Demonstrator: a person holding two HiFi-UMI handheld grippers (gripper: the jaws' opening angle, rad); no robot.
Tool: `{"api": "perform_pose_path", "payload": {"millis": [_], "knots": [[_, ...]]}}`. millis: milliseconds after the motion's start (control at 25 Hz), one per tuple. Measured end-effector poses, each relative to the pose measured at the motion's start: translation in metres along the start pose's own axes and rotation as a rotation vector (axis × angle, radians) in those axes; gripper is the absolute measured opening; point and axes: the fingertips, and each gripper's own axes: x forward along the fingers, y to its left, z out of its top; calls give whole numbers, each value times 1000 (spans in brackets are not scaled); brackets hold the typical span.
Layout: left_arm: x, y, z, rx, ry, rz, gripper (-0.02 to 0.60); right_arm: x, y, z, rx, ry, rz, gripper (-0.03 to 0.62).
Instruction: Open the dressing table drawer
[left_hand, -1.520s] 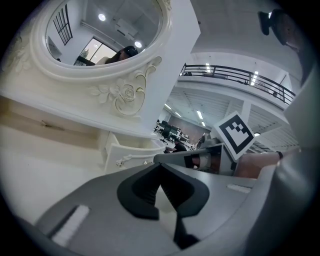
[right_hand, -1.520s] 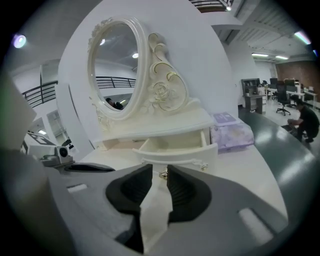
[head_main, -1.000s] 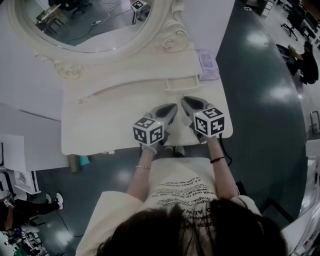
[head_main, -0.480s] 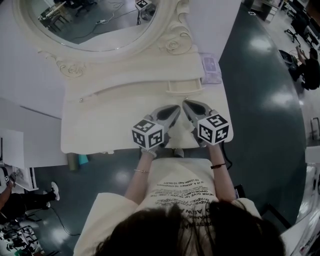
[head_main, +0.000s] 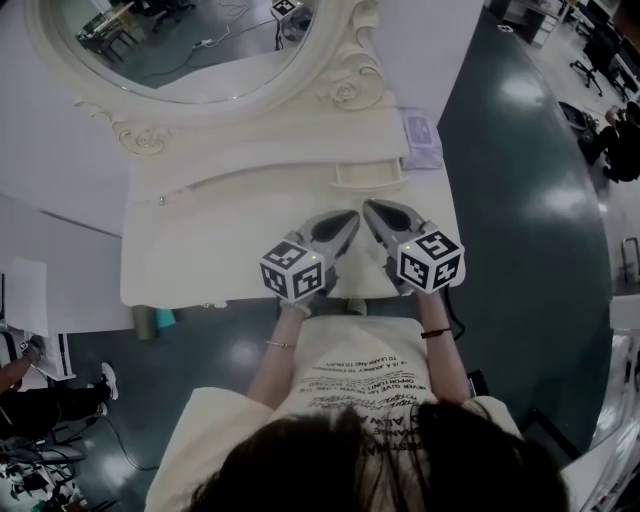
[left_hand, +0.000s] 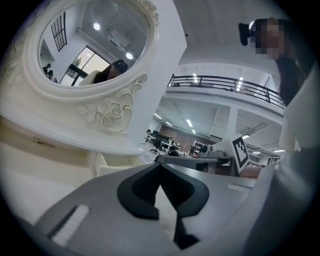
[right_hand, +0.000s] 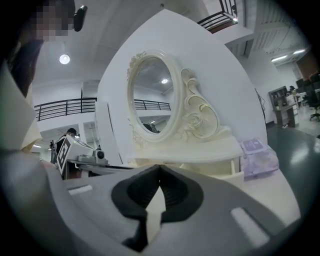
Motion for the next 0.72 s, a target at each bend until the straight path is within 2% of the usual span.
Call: {"api": "perform_pose_path", "payload": {"millis": [720], "knots": [[3, 5, -1, -1, 0, 20, -2, 3, -8, 0, 40, -17, 6, 3]]}}
